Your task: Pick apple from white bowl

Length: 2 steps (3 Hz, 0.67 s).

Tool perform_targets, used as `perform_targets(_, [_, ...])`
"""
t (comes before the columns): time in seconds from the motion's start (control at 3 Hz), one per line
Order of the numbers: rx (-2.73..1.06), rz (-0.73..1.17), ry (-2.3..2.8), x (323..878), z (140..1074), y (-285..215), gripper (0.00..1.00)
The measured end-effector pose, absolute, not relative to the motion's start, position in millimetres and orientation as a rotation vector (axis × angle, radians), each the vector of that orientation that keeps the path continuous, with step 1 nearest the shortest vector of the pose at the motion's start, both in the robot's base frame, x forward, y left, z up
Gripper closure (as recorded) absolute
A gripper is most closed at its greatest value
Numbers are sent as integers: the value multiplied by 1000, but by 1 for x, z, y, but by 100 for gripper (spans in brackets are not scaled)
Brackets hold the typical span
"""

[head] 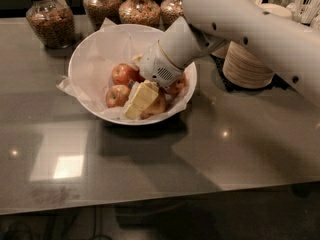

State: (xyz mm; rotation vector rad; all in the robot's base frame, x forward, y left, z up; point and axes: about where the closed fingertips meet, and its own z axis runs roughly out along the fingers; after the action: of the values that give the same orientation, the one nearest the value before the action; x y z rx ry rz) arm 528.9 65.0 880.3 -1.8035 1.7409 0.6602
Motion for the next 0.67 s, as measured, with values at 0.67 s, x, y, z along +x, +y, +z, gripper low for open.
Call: perform_targets(0.67, [-1826,585,1745,543,906,59,0])
